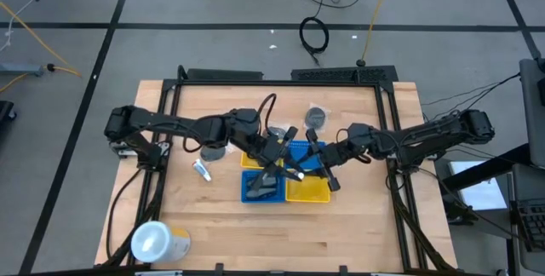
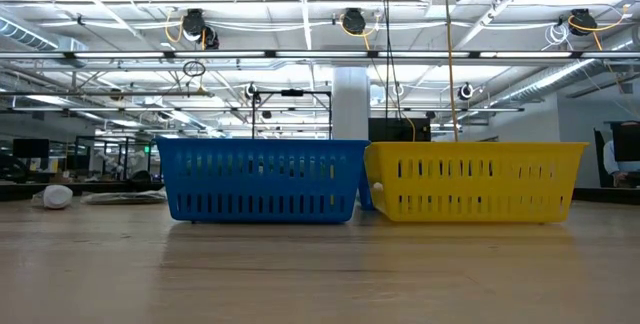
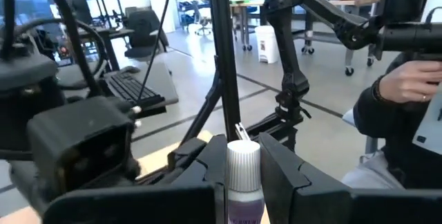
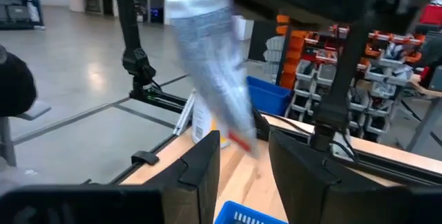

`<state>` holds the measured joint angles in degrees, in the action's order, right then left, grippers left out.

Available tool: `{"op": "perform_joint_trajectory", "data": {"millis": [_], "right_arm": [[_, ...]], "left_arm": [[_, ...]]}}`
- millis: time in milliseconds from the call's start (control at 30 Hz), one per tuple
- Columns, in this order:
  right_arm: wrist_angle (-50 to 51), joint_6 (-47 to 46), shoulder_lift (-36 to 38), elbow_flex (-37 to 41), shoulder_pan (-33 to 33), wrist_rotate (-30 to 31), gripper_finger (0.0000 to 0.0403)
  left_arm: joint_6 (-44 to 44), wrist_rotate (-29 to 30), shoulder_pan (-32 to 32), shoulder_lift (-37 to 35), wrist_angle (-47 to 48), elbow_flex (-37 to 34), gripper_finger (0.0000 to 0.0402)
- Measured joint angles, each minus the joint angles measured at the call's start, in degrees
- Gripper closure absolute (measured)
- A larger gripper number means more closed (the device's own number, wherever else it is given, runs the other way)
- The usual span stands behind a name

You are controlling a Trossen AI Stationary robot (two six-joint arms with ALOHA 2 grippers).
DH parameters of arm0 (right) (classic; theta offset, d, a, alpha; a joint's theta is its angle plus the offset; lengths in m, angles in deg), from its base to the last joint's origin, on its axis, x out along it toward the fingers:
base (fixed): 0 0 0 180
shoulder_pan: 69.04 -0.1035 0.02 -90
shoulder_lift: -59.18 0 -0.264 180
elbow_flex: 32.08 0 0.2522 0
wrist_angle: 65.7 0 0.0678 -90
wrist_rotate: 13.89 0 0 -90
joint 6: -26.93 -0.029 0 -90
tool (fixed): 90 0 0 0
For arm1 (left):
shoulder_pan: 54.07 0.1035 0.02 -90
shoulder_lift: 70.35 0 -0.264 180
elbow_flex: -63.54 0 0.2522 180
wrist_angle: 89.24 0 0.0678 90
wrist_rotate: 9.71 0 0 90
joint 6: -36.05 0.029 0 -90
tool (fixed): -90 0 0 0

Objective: Pick & Place Travel size toiletries
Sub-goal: Put the white toothpaste into the right yellow bin

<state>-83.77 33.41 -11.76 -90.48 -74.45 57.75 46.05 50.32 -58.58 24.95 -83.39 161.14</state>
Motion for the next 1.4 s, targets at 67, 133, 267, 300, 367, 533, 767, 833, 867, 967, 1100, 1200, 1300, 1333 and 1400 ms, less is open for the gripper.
{"op": "perform_joint_trajectory", "data": {"millis": [67,133,267,300,367,533,767,833,867,967,1100,1200,1300,1333,1400], "right_arm": [[-0.38,0.04,0.0,0.59,0.03,-0.09,0.0286],[-0.95,0.04,0.0,1.31,0.07,0.04,0.0286],[-5.56,-0.57,0.0,3.06,0.05,0.03,0.0286],[-6.34,-0.88,0.0,3.31,0.04,0.01,0.0286],[-6.95,-1.2,0.0,3.4,0.04,0.01,0.0286],[-9.13,-1.2,-1.83,3.4,-0.37,0.11,0.0286],[-14.34,-1.03,-4.28,3.44,-0.7,0.17,0.0291],[-14.75,-1.23,-4.23,3.44,-0.7,0.19,0.0297],[-14.82,-1.25,-4.22,3.44,-0.7,0.19,0.0302],[-14.66,-1.25,-4.24,3.44,-0.7,0.19,0.0321],[-14.67,-1.18,-4.22,3.44,-0.7,0.12,0.0361],[-14.56,-0.64,-4.22,3.44,-0.68,0.06,0.0394],[-14.0,-0.32,-4.22,3.44,-0.66,0.06,0.0398],[-13.74,-0.05,-4.22,3.44,-0.66,0.06,0.04],[-13.28,0.28,-4.22,3.42,-0.66,0.06,0.0401]], "left_arm": [[0.02,-0.06,0.02,-0.02,-0.83,0.0,0.0363],[0.02,-0.19,0.0,-0.04,-1.09,0.0,0.0363],[0.6,-0.25,0.04,-0.02,-1.66,0.0,0.0363],[0.75,-0.23,0.1,-0.02,-1.83,0.0,0.0363],[0.82,-0.23,0.11,-0.02,-2.12,0.0,0.0363],[0.9,-0.23,0.11,-0.02,-2.98,0.0,0.0363],[1.7,-0.22,-0.02,-0.02,-2.73,0.0,0.0363],[1.62,-0.21,-0.02,-0.02,-2.75,0.0,0.0363],[1.68,-0.22,-0.02,-0.02,-2.78,0.0,0.0363],[1.97,-0.21,-0.02,-0.02,-2.78,0.0,0.0363],[1.97,-0.23,-0.02,-0.02,-2.74,0.0,0.0363],[1.97,-0.32,-0.07,-0.02,-2.71,0.0,0.0363],[1.71,-0.32,-0.07,-0.02,-2.58,0.0,0.0361],[1.68,-0.32,-0.07,-0.02,-2.4,0.0,0.0357],[1.76,-0.41,-0.06,-0.02,-1.86,0.0,0.0343]]}}
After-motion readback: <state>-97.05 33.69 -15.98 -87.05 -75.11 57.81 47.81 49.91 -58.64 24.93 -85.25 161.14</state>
